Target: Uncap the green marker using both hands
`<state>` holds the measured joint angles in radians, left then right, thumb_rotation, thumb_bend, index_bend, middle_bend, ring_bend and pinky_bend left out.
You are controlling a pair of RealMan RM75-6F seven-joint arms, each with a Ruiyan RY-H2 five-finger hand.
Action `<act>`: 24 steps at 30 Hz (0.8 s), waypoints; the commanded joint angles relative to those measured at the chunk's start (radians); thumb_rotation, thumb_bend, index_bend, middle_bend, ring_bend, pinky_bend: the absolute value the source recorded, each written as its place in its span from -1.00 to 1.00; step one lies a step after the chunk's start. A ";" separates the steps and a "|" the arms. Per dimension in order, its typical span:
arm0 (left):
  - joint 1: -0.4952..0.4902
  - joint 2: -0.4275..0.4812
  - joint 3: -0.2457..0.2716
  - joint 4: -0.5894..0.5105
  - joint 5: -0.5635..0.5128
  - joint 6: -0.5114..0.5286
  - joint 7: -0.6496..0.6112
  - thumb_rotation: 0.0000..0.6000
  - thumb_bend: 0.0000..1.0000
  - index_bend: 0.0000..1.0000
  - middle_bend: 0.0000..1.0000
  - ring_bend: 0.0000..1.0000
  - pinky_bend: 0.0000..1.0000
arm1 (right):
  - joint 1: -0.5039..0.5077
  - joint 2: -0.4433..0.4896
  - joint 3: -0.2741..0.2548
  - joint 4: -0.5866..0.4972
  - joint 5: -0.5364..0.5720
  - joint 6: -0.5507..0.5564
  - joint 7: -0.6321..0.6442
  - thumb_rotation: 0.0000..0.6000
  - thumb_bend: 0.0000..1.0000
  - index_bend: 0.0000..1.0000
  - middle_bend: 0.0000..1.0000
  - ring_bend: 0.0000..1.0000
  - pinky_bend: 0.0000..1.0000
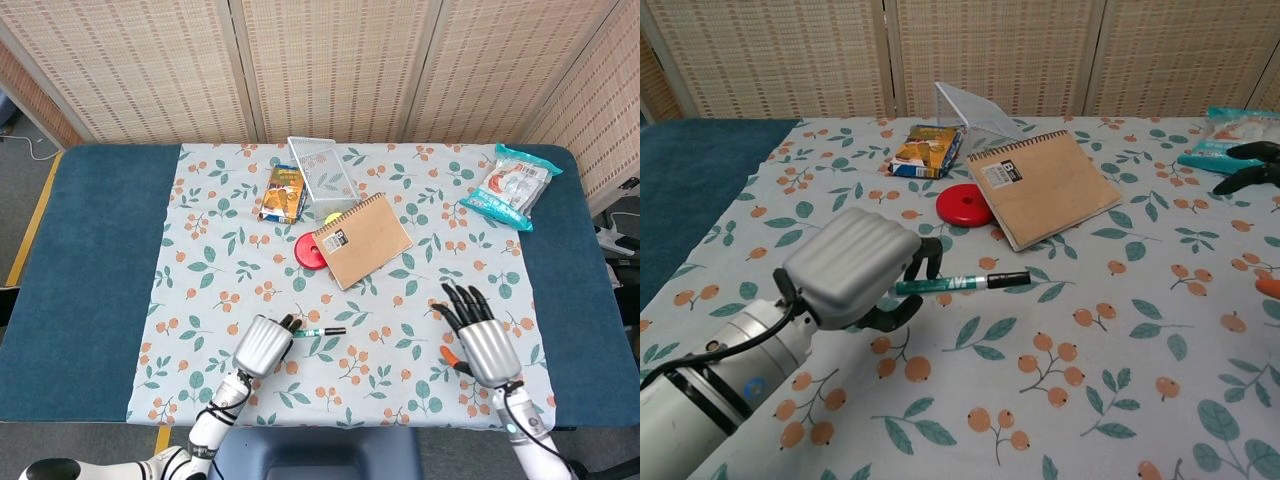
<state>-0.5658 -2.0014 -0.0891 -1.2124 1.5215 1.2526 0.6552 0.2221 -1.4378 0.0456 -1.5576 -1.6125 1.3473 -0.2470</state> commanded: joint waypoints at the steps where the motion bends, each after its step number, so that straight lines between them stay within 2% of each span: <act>1: -0.005 0.012 -0.014 -0.055 -0.013 -0.008 0.052 1.00 0.14 0.70 0.94 0.71 1.00 | 0.058 -0.094 0.019 0.057 -0.033 -0.037 -0.005 1.00 -0.69 -0.39 -1.00 -1.00 -1.00; 5: -0.011 0.012 -0.027 -0.088 -0.032 -0.022 0.083 1.00 0.14 0.71 0.94 0.71 1.00 | 0.097 -0.203 0.023 0.153 -0.065 -0.033 0.055 1.00 -0.69 -0.33 -1.00 -1.00 -1.00; 12: -0.017 0.006 -0.026 -0.120 -0.041 -0.034 0.090 1.00 0.14 0.71 0.94 0.71 1.00 | 0.133 -0.337 0.027 0.307 -0.097 0.014 0.161 1.00 -0.69 -0.23 -1.00 -1.00 -1.00; 18: -0.024 -0.001 -0.026 -0.128 -0.043 -0.040 0.094 1.00 0.13 0.71 0.94 0.71 1.00 | 0.148 -0.403 0.023 0.386 -0.104 0.046 0.222 1.00 -0.68 -0.12 -1.00 -1.00 -1.00; 24: -0.028 -0.004 -0.031 -0.124 -0.042 -0.035 0.091 1.00 0.13 0.71 0.94 0.71 1.00 | 0.158 -0.433 0.015 0.412 -0.098 0.051 0.246 1.00 -0.68 -0.01 -1.00 -1.00 -1.00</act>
<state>-0.5930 -2.0052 -0.1191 -1.3378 1.4788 1.2165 0.7466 0.3785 -1.8694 0.0619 -1.1467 -1.7113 1.3981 -0.0020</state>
